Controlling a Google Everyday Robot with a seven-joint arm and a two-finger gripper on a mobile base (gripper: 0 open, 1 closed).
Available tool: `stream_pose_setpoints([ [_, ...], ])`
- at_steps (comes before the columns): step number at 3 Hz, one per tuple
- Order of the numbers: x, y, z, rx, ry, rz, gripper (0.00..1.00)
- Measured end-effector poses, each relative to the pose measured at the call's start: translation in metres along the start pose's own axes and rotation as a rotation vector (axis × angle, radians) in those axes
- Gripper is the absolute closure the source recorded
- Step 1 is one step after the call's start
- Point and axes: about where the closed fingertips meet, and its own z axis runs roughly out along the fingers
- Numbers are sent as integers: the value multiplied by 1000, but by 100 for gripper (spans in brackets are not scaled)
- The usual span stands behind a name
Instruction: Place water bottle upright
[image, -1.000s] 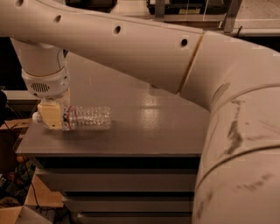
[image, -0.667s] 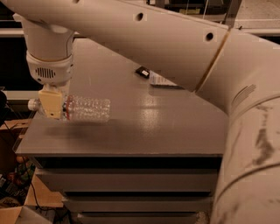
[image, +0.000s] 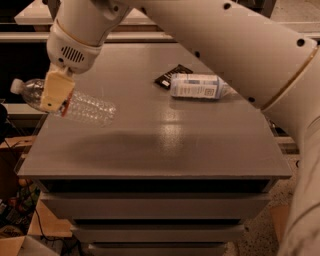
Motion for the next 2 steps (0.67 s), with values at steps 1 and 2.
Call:
stream_pose_setpoints([
  [1,-11,-5,-12,-19,-241,-48,100],
  [2,-13,-8,-17,-23,-444,-75,100],
])
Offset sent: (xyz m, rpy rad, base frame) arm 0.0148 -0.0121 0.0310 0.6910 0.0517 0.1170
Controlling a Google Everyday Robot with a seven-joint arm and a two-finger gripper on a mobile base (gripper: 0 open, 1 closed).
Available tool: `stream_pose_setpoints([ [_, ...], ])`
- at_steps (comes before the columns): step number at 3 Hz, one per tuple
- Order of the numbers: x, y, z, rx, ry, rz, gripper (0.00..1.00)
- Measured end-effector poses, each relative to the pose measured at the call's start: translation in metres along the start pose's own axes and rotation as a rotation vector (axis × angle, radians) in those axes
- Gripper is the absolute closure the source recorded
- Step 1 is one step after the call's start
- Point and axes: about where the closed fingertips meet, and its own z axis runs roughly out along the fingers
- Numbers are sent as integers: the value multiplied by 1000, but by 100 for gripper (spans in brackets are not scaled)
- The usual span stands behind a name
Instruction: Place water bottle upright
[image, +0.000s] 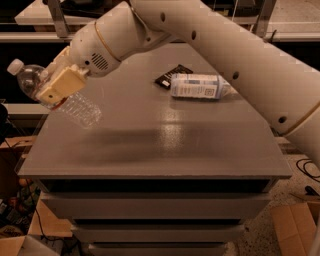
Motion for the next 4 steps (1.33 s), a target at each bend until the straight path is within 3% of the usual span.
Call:
stream_pose_setpoints([
  [2,7,0,-8,41,-270,-6,100],
  [3,8,-2,-11,59,-356,7,100],
  [4,8,-4,-12,66,-400,17,100],
])
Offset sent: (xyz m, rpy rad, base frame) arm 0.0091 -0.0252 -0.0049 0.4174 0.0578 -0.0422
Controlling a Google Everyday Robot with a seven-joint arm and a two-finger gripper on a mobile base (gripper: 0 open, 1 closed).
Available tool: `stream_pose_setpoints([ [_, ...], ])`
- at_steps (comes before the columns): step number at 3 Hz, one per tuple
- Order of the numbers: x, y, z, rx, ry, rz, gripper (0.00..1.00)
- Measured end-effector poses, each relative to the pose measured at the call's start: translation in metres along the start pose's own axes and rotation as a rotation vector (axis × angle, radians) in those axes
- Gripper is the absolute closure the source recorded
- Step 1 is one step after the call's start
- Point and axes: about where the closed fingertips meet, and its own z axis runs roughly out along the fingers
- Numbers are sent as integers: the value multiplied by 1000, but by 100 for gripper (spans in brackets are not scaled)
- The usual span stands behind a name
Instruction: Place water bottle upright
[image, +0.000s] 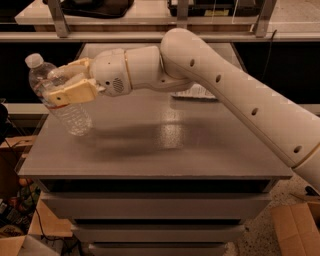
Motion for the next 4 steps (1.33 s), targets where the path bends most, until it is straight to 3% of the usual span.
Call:
stream_pose_setpoints([
  [4,8,-2,4,0,-32,32,100],
])
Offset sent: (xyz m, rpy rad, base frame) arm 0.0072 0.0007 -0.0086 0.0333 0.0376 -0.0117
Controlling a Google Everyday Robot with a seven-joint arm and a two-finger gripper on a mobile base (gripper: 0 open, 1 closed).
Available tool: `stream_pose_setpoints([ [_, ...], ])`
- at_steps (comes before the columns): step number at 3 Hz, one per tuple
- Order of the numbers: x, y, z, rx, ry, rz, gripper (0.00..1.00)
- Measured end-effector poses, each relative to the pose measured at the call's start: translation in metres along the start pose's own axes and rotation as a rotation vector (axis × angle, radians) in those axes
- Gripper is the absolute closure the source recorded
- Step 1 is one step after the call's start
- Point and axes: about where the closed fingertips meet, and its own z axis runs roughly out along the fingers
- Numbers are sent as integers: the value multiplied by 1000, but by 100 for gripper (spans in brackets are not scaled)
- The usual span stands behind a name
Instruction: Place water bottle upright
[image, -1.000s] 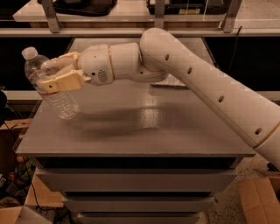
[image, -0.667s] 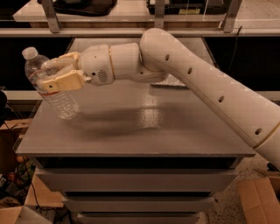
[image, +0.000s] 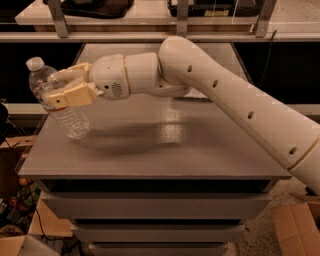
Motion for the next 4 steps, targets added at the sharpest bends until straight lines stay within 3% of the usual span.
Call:
stream_pose_setpoints([
  [1,3,0,2,-4,-2,11,82],
  [4,7,-1,5,-17,-18,30,13],
])
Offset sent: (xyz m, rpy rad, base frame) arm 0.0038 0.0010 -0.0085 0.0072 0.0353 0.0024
